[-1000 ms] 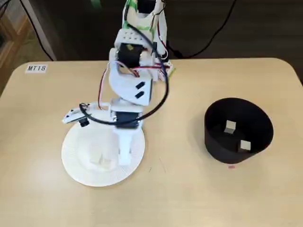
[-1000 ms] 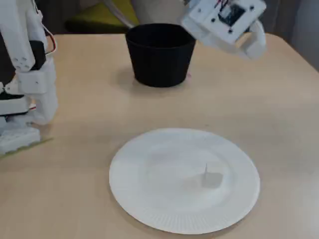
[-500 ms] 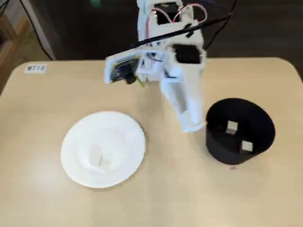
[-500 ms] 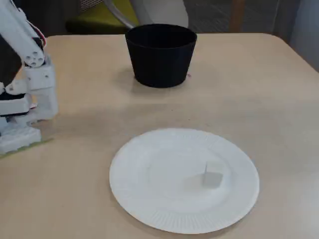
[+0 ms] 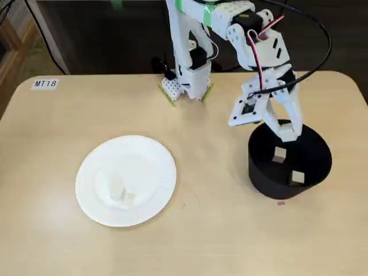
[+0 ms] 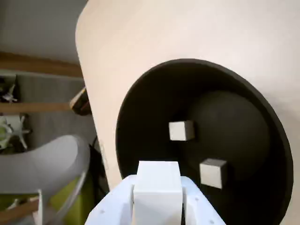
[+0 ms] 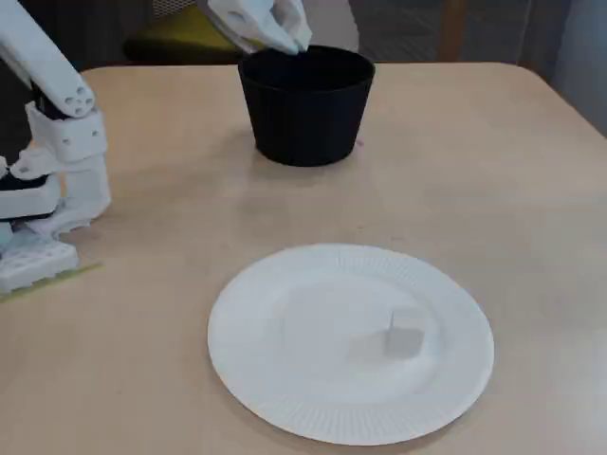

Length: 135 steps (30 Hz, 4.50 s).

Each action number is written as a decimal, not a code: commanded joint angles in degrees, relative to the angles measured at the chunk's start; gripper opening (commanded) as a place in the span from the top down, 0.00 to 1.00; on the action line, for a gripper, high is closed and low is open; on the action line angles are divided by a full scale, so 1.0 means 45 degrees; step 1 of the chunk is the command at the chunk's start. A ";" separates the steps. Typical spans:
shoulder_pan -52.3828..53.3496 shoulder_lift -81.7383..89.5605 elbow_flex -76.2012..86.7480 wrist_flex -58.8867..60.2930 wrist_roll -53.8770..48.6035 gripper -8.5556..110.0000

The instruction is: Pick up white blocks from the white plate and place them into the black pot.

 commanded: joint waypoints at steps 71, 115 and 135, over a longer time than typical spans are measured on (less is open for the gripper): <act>1.4258 -1.2266 -1.1973 0.7754 0.3223 0.61; 0.9512 -0.9805 -2.6074 1.0840 0.2266 0.95; 0.0410 -0.9082 -1.4316 1.0684 0.4238 0.95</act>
